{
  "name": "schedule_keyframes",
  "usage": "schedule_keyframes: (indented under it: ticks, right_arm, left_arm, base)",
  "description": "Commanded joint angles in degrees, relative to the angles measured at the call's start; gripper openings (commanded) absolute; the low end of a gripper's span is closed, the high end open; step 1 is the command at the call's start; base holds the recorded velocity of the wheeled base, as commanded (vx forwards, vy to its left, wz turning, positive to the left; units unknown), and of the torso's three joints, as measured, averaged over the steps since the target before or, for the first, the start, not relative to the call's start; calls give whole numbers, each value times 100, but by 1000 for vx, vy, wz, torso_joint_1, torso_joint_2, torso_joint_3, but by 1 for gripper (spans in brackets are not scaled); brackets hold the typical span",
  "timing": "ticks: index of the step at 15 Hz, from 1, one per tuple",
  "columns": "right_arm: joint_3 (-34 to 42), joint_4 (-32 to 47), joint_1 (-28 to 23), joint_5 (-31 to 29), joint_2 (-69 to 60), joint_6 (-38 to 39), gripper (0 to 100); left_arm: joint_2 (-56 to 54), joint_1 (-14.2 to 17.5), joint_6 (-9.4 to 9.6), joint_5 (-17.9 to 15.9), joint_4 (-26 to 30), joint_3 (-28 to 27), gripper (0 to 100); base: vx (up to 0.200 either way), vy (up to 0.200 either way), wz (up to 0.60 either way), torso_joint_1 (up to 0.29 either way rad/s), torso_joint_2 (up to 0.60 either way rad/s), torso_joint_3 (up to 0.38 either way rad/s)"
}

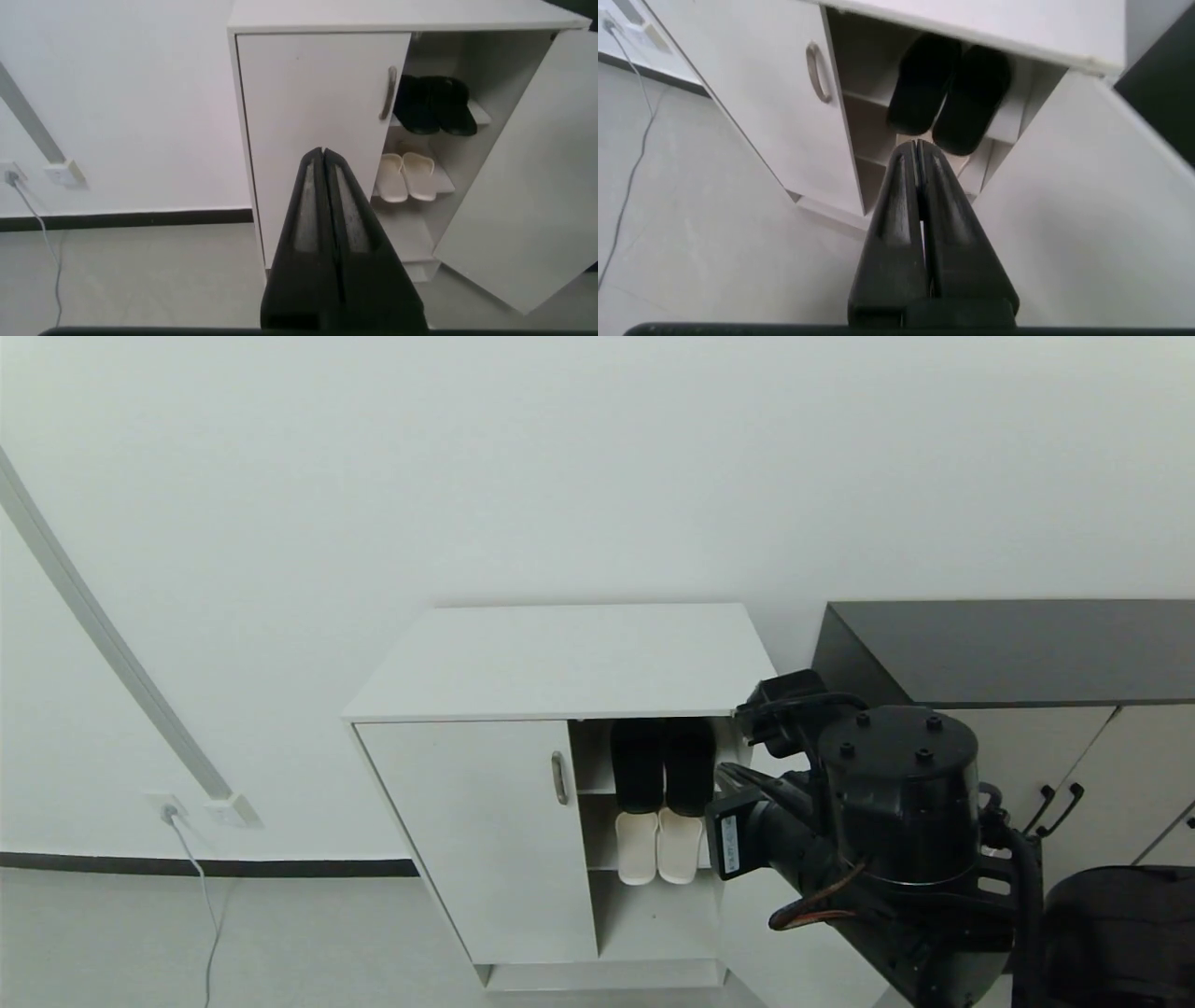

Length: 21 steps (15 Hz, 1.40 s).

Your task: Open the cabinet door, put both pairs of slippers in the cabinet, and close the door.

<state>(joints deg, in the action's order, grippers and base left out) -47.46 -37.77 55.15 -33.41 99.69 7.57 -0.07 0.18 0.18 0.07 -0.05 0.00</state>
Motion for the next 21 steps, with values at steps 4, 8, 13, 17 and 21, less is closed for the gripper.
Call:
schedule_keyframes:
  ticks: [4,8,13,17,21]
  right_arm:
    - [52,-3,-83,19,6,-10,0]
    - [96,-11,-101,19,-3,-80,0]
    - [88,-20,-145,19,-3,-80,0]
    - [70,-38,-435,28,15,-89,0]
    - [61,-117,-743,28,138,-89,0]
  left_arm:
    - [7,-1,-1,1,-4,-9,0]
    - [7,-1,-1,1,-4,0,0]
    - [7,-1,8,1,-4,0,0]
    - [7,-1,8,1,5,0,0]
    - [7,-1,8,-7,5,0,0]
  base:
    - [0,0,0,187,-421,-229]
    - [0,0,0,10,-23,-13]
    - [0,0,-600,5,0,-1]
    - [0,0,-300,2,1,1]
    - [0,0,0,0,0,0]
